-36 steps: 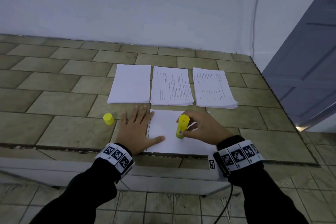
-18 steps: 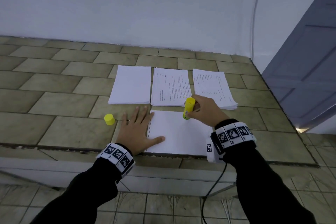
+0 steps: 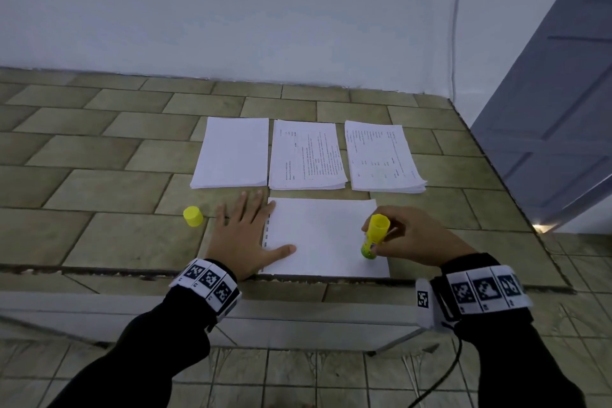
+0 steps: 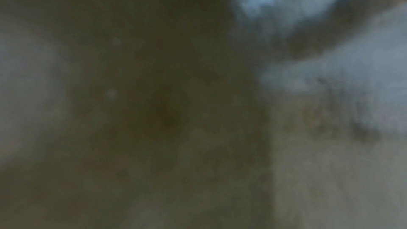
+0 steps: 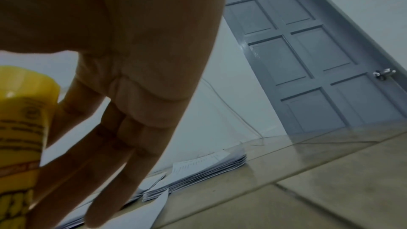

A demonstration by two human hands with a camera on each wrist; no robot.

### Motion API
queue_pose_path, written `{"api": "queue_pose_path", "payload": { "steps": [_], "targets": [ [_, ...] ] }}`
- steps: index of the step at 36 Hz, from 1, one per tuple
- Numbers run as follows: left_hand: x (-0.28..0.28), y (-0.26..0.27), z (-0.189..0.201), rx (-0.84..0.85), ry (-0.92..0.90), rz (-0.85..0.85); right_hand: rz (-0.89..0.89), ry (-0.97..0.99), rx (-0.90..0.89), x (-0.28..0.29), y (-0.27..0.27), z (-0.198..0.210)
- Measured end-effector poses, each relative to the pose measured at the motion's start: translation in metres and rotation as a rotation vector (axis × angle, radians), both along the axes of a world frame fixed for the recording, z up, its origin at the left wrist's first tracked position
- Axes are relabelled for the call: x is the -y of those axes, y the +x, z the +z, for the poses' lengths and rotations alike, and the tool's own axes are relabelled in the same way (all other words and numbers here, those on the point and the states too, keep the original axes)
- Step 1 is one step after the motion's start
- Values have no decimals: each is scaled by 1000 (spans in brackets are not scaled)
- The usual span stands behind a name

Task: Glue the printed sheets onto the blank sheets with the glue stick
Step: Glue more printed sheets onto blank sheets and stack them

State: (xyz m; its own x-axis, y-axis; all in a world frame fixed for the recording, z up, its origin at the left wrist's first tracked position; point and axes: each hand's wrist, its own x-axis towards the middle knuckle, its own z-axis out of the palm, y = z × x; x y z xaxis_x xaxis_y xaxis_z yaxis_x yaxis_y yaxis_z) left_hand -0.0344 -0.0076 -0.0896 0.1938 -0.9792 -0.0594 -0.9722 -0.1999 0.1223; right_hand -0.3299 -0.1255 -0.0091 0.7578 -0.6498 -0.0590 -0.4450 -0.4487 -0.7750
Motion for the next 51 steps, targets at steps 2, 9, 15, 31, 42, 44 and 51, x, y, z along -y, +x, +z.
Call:
{"api": "queue_pose_path", "payload": {
  "steps": [2,9,15,31,42,44,51],
  "targets": [
    [0,0,1,2,2,-2,-9,-25,-3,4,2,0],
    [1,-1,1,3,11,-6,-120,-132,-29,32,17,4],
    [-1,-1,3,-2,12,-8,-246,-178,-80,52,34,4],
    [0,1,1,-12,5,6,-270,-452,-667,41,3,3],
    [0,0,-1,24,15,-10,-659,-290,-301,52,-13,9],
    [-1,0,0,23,9,-15,-746,-244,-277,56,-15,9],
    [1,0,1,29,18,-19,-823,-127,-317,67,-16,-3]
  ]
}}
